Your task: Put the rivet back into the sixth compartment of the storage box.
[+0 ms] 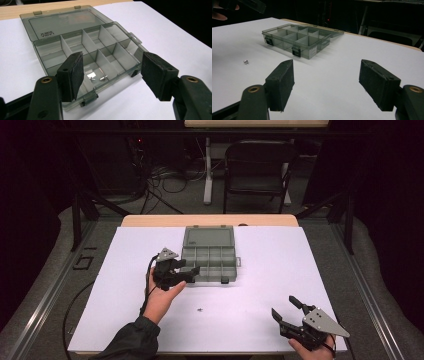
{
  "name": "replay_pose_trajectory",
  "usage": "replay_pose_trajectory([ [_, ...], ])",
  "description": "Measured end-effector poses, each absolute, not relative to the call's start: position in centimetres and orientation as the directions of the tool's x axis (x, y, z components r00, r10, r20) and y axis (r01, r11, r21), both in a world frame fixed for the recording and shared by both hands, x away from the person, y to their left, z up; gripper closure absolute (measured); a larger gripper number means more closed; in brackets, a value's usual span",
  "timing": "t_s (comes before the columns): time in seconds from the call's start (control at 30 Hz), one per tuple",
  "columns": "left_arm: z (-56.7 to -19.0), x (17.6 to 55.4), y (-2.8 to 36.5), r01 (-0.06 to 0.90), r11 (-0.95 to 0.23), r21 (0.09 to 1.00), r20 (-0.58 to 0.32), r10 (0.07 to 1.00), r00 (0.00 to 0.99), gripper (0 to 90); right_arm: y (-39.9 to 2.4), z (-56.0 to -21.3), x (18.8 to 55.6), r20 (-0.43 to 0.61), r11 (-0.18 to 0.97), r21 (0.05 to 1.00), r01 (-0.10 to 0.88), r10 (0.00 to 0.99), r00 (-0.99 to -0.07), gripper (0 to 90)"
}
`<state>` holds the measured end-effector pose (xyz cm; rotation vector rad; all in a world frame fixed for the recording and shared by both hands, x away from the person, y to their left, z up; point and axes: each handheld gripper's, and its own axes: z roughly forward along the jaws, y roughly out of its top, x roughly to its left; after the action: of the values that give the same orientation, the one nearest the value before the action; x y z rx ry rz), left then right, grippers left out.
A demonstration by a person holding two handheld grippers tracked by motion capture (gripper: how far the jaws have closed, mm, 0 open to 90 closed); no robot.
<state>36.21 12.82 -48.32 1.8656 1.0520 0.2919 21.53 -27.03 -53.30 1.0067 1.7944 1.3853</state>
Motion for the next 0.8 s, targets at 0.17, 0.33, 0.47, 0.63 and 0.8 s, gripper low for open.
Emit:
replay_pose_trajectory([
  [0.17,-48.4,35.3,13.4,0.529,-0.210,0.822,-0.209,0.752,0.625,35.4,-27.0,-53.3,21.5,-0.041,0.151,0.971,0.184,0.868,-0.495,28.1],
  [0.33,-48.8,34.4,14.0,0.524,-0.213,0.825,-0.204,0.752,0.627,35.6,-26.9,-53.2,21.6,-0.049,0.156,0.972,0.176,0.865,-0.499,28.1],
  [0.47,-49.2,33.8,14.2,0.528,-0.218,0.821,-0.206,0.750,0.629,35.6,-26.9,-53.2,21.6,-0.049,0.157,0.972,0.176,0.864,-0.501,28.0],
  [0.63,-49.5,32.7,14.6,0.533,-0.212,0.819,-0.217,0.745,0.631,35.6,-26.9,-53.2,21.5,-0.049,0.155,0.973,0.173,0.864,-0.501,28.1],
  [0.8,-49.8,31.5,14.9,0.526,-0.222,0.821,-0.214,0.735,0.644,39.3,-26.8,-53.2,21.5,-0.046,0.152,0.973,0.172,0.865,-0.500,28.1],
])
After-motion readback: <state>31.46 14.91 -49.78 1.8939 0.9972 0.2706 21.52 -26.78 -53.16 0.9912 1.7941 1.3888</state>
